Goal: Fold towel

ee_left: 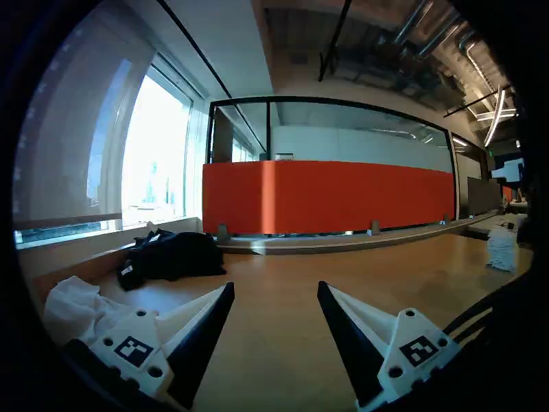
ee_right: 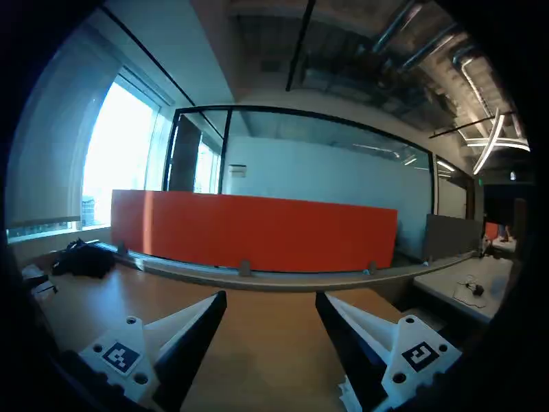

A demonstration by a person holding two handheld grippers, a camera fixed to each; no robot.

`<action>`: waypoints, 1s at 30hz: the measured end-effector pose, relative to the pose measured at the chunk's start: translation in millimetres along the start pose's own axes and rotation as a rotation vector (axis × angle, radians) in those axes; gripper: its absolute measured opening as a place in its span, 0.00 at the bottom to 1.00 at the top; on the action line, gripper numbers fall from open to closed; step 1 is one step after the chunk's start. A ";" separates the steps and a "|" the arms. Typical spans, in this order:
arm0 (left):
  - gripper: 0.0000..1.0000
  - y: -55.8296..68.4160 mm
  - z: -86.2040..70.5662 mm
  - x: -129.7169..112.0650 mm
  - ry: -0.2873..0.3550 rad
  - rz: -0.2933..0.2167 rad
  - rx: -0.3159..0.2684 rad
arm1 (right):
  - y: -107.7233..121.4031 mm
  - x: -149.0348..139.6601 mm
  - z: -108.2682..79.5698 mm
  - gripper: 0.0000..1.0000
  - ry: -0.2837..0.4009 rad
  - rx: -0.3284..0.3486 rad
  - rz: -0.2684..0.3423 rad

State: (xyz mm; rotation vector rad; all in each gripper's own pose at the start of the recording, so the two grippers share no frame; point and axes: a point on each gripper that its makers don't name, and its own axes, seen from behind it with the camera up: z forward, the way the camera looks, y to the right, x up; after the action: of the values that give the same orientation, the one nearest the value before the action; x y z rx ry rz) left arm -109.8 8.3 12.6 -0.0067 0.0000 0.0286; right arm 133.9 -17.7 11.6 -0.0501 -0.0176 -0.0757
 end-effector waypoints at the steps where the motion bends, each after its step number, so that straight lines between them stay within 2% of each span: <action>1: 0.89 -0.2 0.0 -0.3 -0.001 0.000 0.000 | 0.9 -0.6 0.8 1.00 0.003 0.001 0.001; 6: 0.89 -0.4 0.1 -0.8 -0.002 0.001 0.001 | 5.0 -5.8 3.9 1.00 0.017 0.004 0.013; 15: 0.89 0.3 0.8 -1.8 -0.002 0.001 0.001 | 14.0 -36.2 9.4 1.00 0.015 0.007 0.046; 30: 0.90 0.0 0.4 -3.3 -0.001 0.001 0.001 | 9.8 -102.1 9.7 1.00 -0.003 0.037 0.058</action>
State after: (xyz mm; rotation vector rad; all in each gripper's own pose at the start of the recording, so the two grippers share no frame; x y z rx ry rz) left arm -113.1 8.3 13.0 -0.0055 -0.0014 0.0293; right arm 32.7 0.3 18.7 -0.0133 -0.0210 -0.0174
